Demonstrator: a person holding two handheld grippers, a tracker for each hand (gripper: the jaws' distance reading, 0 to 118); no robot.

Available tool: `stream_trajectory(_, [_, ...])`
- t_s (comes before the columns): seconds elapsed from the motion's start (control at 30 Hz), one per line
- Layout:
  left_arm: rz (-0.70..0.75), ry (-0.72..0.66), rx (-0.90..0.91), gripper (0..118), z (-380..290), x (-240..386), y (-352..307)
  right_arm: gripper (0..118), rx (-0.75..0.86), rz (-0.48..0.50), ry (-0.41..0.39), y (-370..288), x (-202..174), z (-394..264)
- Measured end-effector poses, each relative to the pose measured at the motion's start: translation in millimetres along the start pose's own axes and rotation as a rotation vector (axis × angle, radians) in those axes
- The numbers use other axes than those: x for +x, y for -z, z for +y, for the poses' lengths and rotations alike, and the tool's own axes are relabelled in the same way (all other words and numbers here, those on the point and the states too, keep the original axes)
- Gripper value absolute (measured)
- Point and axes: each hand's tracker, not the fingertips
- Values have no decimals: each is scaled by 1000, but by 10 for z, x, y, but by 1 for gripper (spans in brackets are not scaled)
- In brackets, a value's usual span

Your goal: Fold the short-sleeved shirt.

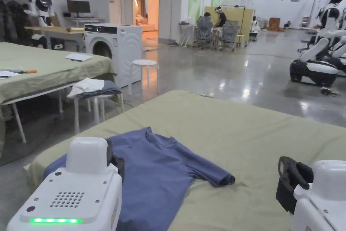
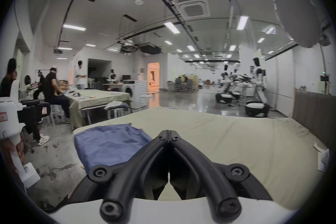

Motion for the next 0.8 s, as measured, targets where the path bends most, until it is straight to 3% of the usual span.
stream_trajectory(0.2, [38, 13, -48, 0, -124, -145, 172, 0, -30, 72, -2, 371, -184, -66])
stream_trajectory(0.37, [-40, 35, -109, 0, -177, -23, 635, 0, -72, 67, -34, 610, 19, -159])
stream_trajectory(0.53, [-172, 133, -201, 0, -124, 281, 1714, 0, -141, 14, 26, 896, 462, -281])
stream_trajectory(0.63, [-228, 216, -263, 0, -53, 582, 2541, 0, -189, -11, 16, 1063, 654, -405])
stream_trajectory(0.8, [-357, 138, -525, 0, -249, 1062, 3880, 0, -268, -37, -7, 1312, 899, -608])
